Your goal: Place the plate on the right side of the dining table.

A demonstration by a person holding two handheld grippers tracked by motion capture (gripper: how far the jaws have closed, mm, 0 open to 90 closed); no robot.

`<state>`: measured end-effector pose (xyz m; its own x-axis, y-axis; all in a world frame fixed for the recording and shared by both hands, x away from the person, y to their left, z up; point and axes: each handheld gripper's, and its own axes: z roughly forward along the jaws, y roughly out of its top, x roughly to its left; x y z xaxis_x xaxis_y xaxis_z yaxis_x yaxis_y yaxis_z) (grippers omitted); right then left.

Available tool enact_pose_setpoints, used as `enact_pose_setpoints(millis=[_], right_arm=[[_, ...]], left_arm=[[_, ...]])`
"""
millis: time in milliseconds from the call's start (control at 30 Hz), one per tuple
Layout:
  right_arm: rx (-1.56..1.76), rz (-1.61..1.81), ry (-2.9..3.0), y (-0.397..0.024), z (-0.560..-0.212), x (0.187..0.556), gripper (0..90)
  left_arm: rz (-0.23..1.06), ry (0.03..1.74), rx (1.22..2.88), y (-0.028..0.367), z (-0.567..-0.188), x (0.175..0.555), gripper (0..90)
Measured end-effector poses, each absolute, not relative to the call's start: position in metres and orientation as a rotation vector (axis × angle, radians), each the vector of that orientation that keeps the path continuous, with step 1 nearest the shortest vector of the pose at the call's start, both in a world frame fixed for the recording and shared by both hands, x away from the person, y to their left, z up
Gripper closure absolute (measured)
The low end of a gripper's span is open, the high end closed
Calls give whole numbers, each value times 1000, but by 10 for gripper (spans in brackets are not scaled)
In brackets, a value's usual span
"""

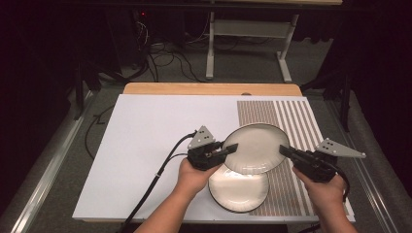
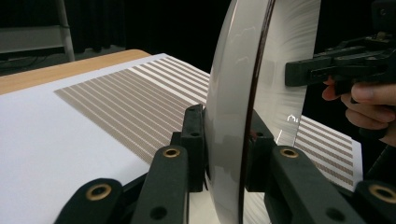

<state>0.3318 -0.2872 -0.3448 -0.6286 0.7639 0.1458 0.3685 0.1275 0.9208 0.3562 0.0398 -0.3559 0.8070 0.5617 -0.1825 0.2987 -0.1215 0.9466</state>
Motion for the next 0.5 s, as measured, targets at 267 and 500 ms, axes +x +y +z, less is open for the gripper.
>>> enact_pose_setpoints(millis=[267, 500], right_arm=[[1148, 1488, 1983, -312, -346, 329, 880], [1184, 1475, 1940, -331, -347, 329, 880]], left_arm=[[226, 653, 1740, 13, -356, 372, 745], [219, 646, 1761, -9, -355, 382, 738]])
